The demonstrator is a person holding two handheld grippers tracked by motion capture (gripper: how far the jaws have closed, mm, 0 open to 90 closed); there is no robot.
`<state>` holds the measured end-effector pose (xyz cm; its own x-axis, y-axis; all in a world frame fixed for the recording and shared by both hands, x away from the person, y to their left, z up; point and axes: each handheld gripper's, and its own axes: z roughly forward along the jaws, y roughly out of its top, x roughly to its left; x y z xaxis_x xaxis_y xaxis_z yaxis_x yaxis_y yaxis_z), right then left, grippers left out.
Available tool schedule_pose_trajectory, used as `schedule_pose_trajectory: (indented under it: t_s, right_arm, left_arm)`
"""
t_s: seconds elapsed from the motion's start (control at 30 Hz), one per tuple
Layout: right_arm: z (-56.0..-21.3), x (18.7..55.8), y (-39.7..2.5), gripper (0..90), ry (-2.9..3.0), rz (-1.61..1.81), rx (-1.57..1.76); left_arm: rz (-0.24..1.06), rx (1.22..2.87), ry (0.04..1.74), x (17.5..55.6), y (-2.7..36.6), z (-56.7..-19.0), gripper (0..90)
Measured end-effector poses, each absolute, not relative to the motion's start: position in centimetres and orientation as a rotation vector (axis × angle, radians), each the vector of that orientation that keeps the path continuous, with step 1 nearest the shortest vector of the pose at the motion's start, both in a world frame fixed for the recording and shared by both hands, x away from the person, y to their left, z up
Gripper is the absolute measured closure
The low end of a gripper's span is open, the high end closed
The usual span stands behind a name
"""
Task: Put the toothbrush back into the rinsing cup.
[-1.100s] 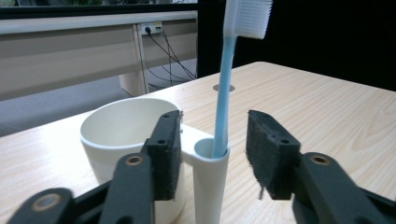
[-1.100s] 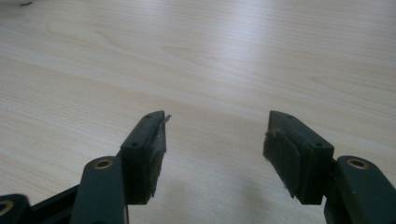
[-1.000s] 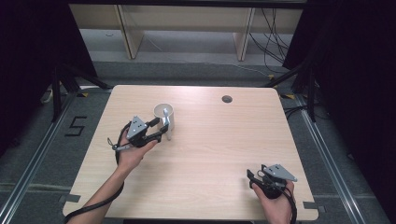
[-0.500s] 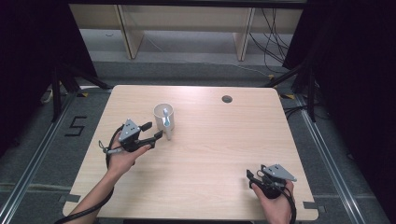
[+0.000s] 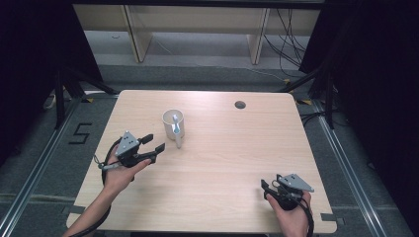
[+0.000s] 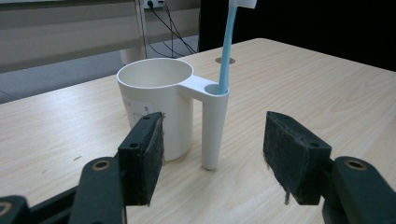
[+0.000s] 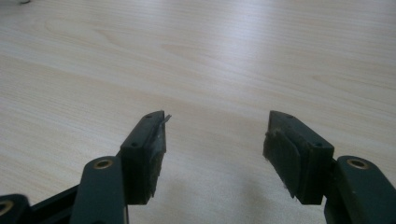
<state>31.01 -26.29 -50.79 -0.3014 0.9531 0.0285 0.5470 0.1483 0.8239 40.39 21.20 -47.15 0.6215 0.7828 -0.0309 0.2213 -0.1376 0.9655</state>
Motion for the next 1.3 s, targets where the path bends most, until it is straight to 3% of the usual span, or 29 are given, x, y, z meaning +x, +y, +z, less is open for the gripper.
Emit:
schedule_pose_trajectory:
  t_s: [1.3]
  right_arm:
    - [-50.8, 31.1, -26.6, 39.2, 1.931, 1.034, 1.402]
  left_arm:
    - [0.649, 1.68, 0.899, 35.8, 25.0, -50.3, 37.2]
